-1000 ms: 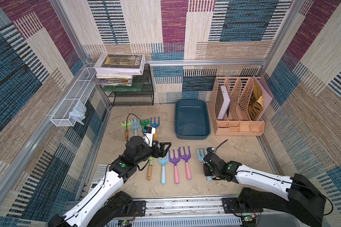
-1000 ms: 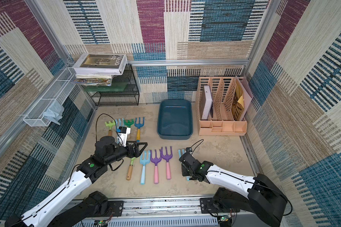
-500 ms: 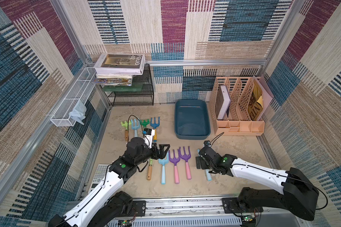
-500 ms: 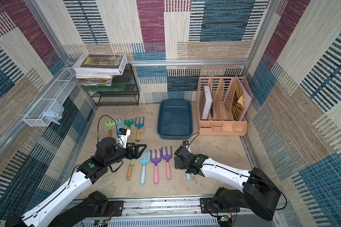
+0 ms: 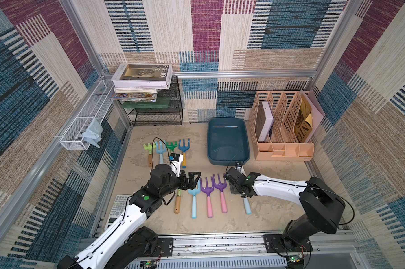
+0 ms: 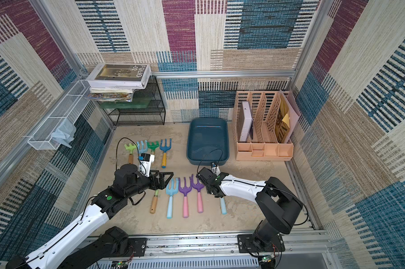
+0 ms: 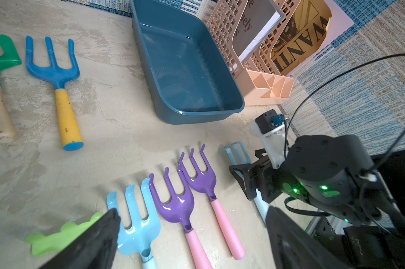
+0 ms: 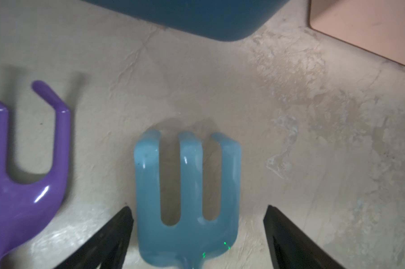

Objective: Take the hand rake out of the storage box
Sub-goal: Place the rake at the center of the board.

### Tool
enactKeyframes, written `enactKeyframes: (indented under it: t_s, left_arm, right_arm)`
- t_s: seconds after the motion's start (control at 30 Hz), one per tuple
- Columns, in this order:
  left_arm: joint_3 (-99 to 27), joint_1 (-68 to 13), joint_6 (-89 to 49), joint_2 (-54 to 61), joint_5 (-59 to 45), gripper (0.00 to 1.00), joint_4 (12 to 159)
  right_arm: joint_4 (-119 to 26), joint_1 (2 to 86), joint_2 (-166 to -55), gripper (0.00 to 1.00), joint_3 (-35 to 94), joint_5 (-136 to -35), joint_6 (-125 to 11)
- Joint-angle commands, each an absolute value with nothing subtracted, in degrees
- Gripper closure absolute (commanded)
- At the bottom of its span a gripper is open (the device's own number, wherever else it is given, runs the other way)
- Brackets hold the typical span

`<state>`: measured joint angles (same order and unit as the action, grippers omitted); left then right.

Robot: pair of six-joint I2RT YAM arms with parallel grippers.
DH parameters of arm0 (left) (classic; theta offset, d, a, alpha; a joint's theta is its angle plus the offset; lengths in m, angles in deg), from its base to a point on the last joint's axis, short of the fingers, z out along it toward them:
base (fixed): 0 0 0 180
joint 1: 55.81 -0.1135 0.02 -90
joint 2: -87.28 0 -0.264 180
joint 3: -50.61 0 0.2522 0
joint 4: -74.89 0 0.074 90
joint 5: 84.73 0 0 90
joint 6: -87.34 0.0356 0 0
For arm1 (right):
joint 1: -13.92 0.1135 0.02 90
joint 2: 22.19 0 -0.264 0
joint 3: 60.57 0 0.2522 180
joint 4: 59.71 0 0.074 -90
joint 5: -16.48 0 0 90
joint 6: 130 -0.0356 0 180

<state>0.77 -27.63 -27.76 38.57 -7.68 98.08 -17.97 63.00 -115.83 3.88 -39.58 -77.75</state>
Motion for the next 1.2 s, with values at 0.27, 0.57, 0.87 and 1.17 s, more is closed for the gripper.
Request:
enactKeyframes:
  t_s: [0.27,0.57,0.87,1.17]
  left_arm:
    - [1.6,-27.7,-27.2,39.7,-6.2,0.0,97.4]
    - [1.7,-27.7,-27.2,39.7,-5.4,0.0,97.6]
    - [1.7,-27.7,-27.1,39.8,-5.1,0.0,97.7]
    - [1.7,-27.8,-27.0,39.9,-4.7,0.0,97.8]
  right_arm:
    - [-14.5,63.6,-123.9,0.36,7.4,-35.8,-78.8]
    - [-14.4,63.8,-120.6,0.6,7.4,-36.7,-78.1]
    - [-18.3,62.7,-114.8,0.78,6.3,-42.3,-74.3]
    - [-21.6,59.9,-113.1,0.95,3.5,-46.8,-73.0]
